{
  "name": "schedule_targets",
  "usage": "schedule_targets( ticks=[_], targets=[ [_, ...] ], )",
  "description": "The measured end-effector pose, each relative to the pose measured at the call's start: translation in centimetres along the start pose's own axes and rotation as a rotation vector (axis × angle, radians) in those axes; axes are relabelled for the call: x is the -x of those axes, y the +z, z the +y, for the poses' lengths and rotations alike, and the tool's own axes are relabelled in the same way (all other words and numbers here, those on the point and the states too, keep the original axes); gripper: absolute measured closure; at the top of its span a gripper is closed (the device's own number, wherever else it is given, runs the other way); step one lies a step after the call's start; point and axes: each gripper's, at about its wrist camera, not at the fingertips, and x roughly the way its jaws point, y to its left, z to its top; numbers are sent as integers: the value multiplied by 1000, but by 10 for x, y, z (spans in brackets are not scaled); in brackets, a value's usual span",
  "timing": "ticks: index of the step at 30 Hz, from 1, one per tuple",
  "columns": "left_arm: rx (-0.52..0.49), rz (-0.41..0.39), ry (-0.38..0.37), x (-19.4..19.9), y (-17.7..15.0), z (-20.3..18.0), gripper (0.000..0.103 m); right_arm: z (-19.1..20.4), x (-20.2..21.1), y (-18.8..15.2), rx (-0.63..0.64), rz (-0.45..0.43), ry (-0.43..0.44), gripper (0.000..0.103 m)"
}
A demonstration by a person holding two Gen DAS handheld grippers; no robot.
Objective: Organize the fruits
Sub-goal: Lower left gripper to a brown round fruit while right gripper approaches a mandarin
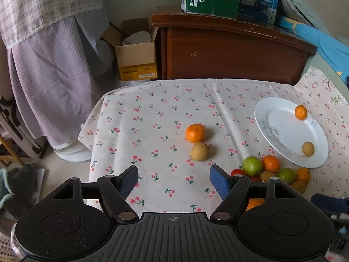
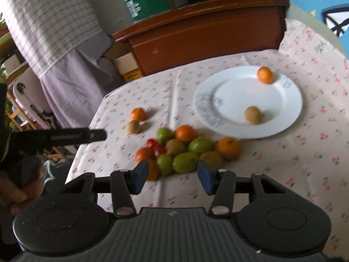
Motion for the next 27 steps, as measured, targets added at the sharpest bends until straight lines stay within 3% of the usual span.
schedule_targets(
  ticks=[13,27],
  targets=[
    [62,25,-62,-20,5,4,30,19,-24,-17,19,57,41,54],
    [62,33,-43,-41,9,6,30,27,-42,-19,18,62,29,54]
  ],
)
